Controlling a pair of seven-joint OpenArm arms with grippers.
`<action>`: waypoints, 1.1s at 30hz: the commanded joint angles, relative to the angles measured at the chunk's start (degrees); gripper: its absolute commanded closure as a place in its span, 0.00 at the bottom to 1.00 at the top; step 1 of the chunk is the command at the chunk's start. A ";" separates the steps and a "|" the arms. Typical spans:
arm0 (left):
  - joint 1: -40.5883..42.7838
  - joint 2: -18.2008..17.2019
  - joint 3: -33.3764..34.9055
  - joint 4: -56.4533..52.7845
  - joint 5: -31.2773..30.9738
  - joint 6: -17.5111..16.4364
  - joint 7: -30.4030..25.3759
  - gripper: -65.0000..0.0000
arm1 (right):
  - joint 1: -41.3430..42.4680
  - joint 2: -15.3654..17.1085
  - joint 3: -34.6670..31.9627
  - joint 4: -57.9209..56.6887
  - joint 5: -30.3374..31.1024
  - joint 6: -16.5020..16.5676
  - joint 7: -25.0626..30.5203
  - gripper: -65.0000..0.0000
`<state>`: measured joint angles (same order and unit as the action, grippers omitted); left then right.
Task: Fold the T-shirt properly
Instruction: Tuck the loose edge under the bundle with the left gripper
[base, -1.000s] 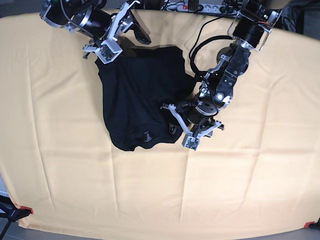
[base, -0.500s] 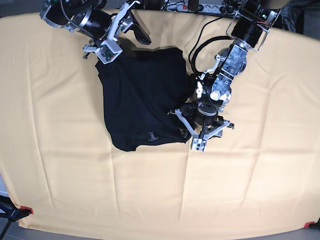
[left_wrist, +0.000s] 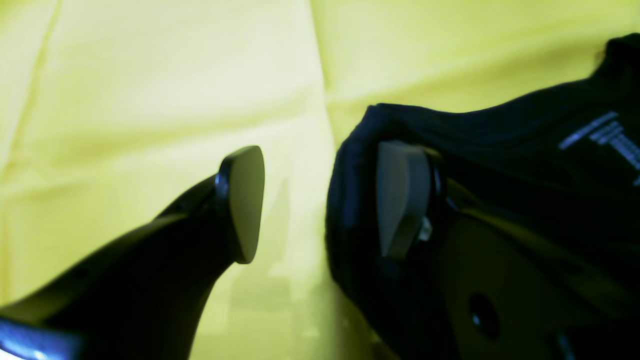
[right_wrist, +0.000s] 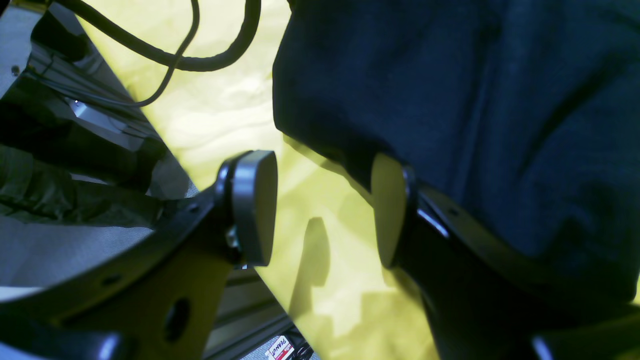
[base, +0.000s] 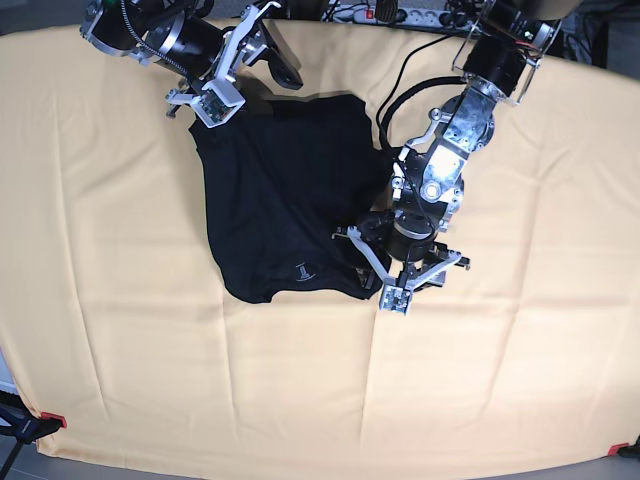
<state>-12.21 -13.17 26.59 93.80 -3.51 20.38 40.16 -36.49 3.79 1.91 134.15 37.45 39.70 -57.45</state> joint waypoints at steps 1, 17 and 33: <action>-1.14 -0.02 -1.07 1.11 -0.70 -0.57 -1.07 0.45 | -0.17 0.04 0.00 0.85 1.27 0.30 1.51 0.50; 0.11 -0.28 -17.99 -2.91 -24.37 -20.44 0.59 0.45 | -0.17 0.04 0.00 0.85 1.46 0.30 2.54 0.50; 0.11 -0.15 -14.99 -7.21 -24.24 -23.87 -2.10 0.45 | -0.17 0.04 0.00 0.85 1.49 0.30 2.60 0.50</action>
<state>-10.94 -13.15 11.86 85.60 -27.38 -3.38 39.05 -36.47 3.79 1.91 134.15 37.71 39.70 -56.36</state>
